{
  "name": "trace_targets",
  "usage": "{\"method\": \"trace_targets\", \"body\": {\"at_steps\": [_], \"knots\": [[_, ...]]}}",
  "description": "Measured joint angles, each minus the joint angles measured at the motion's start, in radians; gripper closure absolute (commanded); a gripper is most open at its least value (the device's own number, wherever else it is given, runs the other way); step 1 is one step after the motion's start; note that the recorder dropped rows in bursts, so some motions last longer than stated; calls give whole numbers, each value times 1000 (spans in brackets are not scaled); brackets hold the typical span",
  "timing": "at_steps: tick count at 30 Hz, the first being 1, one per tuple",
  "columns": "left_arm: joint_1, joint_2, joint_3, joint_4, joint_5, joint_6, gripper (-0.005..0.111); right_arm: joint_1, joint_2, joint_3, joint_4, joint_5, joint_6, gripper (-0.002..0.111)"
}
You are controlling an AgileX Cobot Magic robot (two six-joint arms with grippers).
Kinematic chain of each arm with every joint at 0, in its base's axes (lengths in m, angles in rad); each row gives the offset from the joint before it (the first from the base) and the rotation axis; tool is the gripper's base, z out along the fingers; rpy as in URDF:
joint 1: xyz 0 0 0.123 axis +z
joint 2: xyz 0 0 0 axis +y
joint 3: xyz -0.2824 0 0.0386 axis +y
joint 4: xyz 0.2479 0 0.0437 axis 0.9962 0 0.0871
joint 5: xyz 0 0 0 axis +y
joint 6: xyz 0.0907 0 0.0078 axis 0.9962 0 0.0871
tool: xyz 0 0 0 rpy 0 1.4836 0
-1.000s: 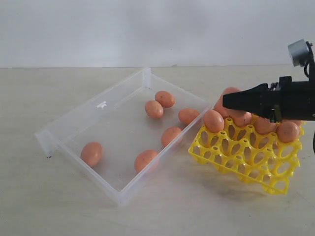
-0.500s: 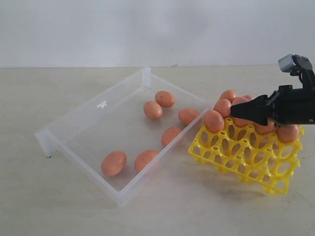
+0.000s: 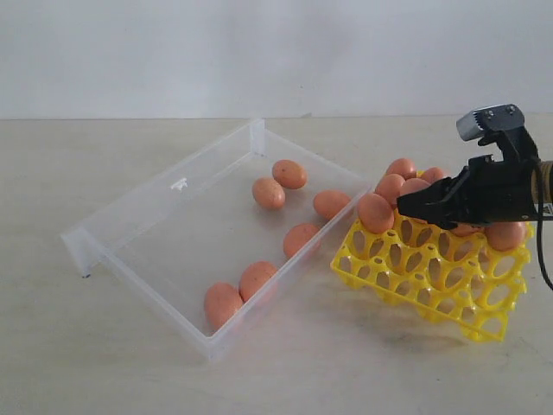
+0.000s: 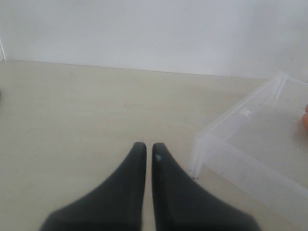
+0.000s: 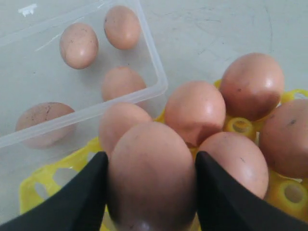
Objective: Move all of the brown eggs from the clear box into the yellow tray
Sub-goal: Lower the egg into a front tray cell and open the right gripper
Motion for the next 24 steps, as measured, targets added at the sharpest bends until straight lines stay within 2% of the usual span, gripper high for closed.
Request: {"method": "trace_targets", "body": {"at_steps": [24], "knots": [[0,0,0,0,0,0,103,1,71,-2,-3,-35,4,93]]}}
